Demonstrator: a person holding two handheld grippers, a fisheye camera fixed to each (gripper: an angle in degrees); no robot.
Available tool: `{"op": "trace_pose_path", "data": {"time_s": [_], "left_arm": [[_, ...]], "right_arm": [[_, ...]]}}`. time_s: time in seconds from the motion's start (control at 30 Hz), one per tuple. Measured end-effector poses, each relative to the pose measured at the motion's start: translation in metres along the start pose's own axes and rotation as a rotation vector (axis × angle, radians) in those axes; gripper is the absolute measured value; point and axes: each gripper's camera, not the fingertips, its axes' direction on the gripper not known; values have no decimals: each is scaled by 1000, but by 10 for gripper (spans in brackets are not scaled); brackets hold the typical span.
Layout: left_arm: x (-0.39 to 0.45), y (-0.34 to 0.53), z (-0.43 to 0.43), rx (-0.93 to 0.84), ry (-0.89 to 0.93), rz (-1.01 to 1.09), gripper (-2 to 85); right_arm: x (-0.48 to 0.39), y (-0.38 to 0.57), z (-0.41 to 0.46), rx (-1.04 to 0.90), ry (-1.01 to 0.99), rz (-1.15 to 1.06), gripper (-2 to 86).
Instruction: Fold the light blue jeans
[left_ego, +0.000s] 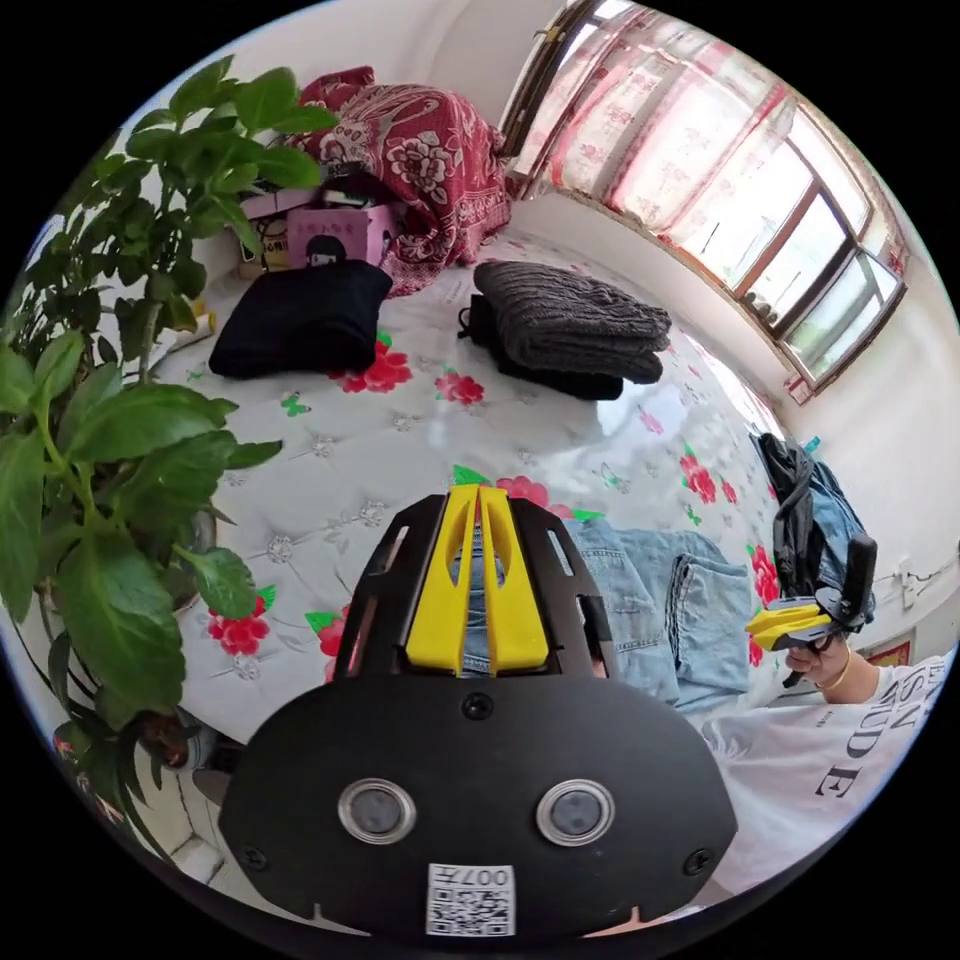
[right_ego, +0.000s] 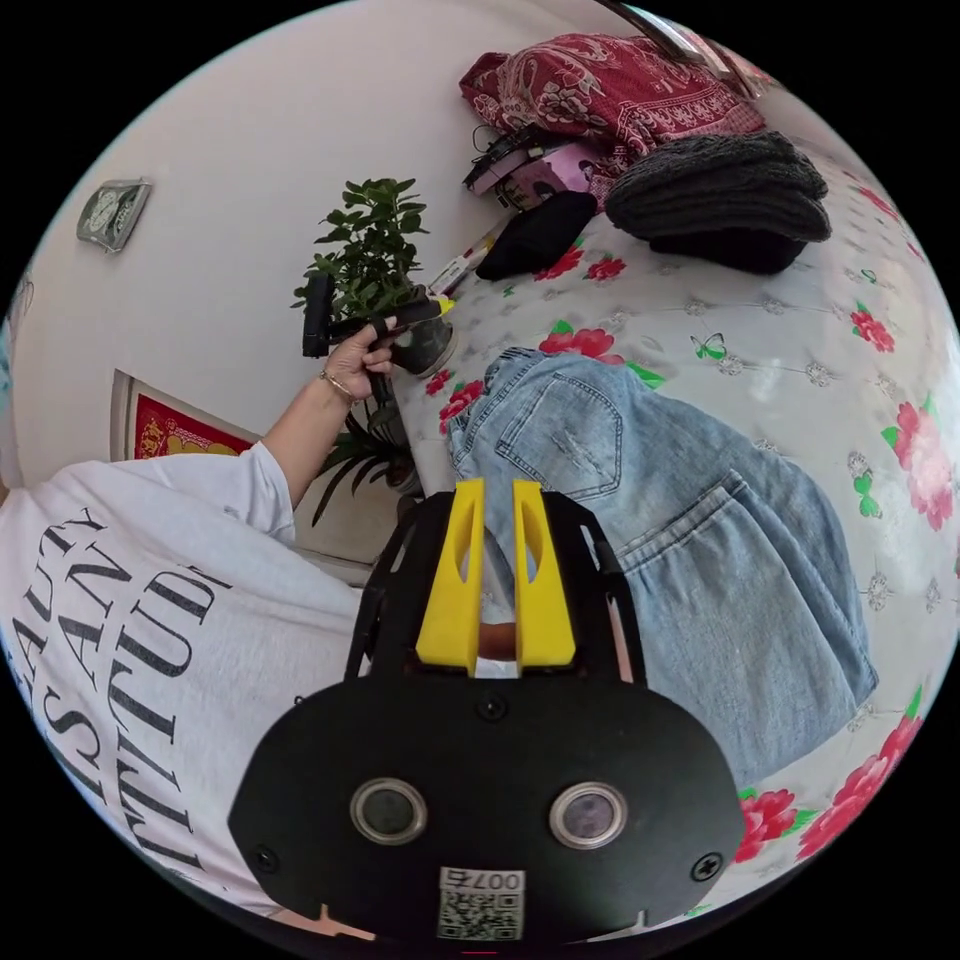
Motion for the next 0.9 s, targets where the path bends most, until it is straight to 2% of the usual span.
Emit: {"op": "trace_pose_path", "data": {"time_s": [0.07, 0.17, 0.27, 0.37, 0.47, 0.57, 0.63, 0.7, 0.8, 0.9], "left_arm": [[2, 18, 12, -37, 83, -3, 83], [9, 60, 37, -127, 37, -24, 109], [14, 90, 63, -205, -148, -31, 113], [18, 101, 82, -127, -270, 42, 118], [1, 86, 73, -143, -206, -127, 115], [-18, 105, 34, 27, -130, -252, 117], [-43, 141, 1, 189, -63, -473, 109], [-61, 166, -6, 231, 64, -577, 121], [-77, 184, 14, 125, 189, -642, 157], [-76, 176, 29, 86, 176, -596, 169]], "right_arm": [[-2, 1, 0, -7, 32, -13, 64], [0, 5, -2, -2, 48, 0, 64], [5, 8, -4, 6, 30, 37, 63], [8, 6, -3, 9, 5, 52, 63], [0, 2, -8, 18, 15, 33, 63], [-5, 7, -23, 58, 49, 29, 62], [-1, 21, -36, 89, 84, 59, 61], [5, 35, -45, 118, 99, 100, 59], [17, 60, -61, 176, 100, 186, 57], [23, 80, -75, 218, 115, 246, 55]]}}
